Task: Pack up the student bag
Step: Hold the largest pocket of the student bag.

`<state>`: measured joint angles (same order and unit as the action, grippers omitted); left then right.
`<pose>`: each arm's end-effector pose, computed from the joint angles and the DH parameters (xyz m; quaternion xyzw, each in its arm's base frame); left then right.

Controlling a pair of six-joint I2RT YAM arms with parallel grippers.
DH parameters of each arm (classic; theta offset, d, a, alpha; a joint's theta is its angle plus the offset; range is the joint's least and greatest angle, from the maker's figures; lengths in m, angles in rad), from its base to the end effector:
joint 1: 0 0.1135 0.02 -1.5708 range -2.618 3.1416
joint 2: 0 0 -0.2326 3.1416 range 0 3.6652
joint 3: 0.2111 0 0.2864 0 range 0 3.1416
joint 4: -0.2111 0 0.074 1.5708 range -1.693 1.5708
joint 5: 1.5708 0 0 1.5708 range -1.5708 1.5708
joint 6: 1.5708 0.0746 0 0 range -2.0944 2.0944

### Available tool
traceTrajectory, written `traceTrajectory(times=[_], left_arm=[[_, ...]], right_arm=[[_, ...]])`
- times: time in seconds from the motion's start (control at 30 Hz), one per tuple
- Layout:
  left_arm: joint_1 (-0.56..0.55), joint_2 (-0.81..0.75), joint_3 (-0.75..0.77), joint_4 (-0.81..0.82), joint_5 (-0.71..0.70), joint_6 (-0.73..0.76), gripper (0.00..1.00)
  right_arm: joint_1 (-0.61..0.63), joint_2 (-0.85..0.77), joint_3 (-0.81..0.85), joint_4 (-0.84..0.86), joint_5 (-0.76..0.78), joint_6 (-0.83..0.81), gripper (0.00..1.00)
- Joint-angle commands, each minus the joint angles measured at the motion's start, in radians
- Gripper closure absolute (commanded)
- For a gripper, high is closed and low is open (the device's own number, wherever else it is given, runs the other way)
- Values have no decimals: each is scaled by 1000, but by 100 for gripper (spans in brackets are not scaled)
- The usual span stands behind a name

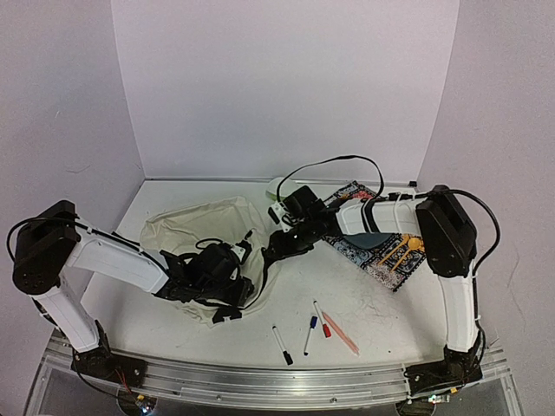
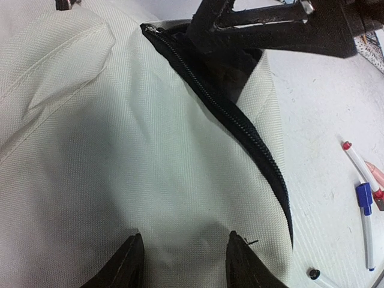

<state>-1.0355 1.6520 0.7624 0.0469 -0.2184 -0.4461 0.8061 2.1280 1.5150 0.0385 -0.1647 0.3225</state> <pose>0.1973 -0.3010 0.0560 0.2327 0.9001 -0.1637 0.3299 0.3584 0.3913 0.1187 -0.2478 0.8406 0.3157 0.3637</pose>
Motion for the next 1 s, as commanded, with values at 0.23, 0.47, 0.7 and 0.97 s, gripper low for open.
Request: traceTrajectory(times=[0.23,0.47,0.7,0.97], left_arm=[[0,28,-23,-19,-12,-12,52],[0,24,-21,-18,-20,-20,52],[0,32,-17,-19,-21,-21,53],[0,23,-20,-19,-21,-23,53]], right_arm=[[-15,35,29,11,-126,50,54],[13,-83,5,1,15,-2,51],[48,-105,30,-82,136,-57,51],[87,-29,105,-165,165,-103,77]])
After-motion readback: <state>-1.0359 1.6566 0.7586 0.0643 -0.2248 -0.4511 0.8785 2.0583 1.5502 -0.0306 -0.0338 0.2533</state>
